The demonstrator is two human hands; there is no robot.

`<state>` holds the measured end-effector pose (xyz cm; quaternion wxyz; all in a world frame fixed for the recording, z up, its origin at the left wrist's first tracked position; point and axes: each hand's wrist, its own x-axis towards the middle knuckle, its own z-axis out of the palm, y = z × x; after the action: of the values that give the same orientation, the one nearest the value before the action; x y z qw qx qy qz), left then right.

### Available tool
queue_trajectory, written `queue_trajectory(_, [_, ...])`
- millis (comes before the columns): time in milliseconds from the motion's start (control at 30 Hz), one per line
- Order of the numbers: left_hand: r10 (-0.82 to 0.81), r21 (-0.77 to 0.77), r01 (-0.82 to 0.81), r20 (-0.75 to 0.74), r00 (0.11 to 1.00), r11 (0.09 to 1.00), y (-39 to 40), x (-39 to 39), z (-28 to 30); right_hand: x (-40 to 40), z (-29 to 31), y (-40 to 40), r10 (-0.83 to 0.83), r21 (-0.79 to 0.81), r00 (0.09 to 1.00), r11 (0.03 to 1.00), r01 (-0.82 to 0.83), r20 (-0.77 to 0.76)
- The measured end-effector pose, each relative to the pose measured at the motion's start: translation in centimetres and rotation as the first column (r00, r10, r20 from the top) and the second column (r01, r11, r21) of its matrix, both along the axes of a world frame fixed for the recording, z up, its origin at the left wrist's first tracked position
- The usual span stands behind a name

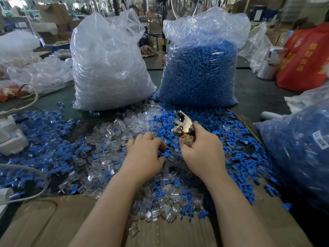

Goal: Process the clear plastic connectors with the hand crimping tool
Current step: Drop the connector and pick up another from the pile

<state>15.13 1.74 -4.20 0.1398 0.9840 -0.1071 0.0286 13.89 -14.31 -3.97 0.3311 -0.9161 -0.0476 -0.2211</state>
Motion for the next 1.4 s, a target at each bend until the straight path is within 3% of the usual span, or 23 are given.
queue_trajectory(300, [-0.006,0.005,0.006,0.051,0.999,1.000,0.0,-0.1,-0.3,-0.1,0.0,0.0,0.002,-0.004,1.000,1.000,-0.002,0.004])
queue_trajectory(400, [0.018,-0.184,0.000,0.096,0.995,0.983,0.1,0.0,-0.1,0.0,-0.1,-0.1,0.005,0.023,1.000,1.000,-0.005,-0.001])
queue_trajectory(500, [0.064,-0.436,-0.023,0.079,0.995,0.899,0.1,0.1,0.2,0.1,-0.1,-0.2,0.014,0.057,1.000,0.998,-0.013,-0.010])
queue_trajectory(567, [0.077,-0.474,-0.041,0.057,0.995,0.880,0.3,0.1,0.2,0.1,-0.1,-0.2,0.020,0.061,1.000,0.998,-0.018,-0.020])
queue_trajectory(667, [0.091,-0.452,-0.061,0.045,0.995,0.890,0.8,0.3,0.3,0.1,0.0,-0.2,0.030,0.072,0.999,0.997,-0.028,-0.029])
queue_trajectory(800, [0.094,-0.272,-0.086,0.014,0.995,0.958,1.0,0.5,0.5,0.0,0.1,-0.1,0.027,0.061,0.999,0.998,-0.025,-0.027])
queue_trajectory(1033, [0.007,-0.190,-0.009,-0.010,1.000,0.982,0.6,0.6,0.3,0.1,-0.1,-0.3,0.027,0.037,0.999,0.999,-0.025,-0.037])
queue_trajectory(1233, [0.097,-0.256,-0.097,-0.012,0.995,0.962,1.5,0.9,0.4,0.5,-0.1,0.1,0.098,-0.166,0.989,0.979,-0.116,-0.113])
queue_trajectory(1400, [0.326,-0.476,-0.271,0.034,0.945,0.837,3.2,1.0,0.4,0.7,-0.3,1.2,0.167,-0.390,0.980,0.899,-0.198,-0.113])
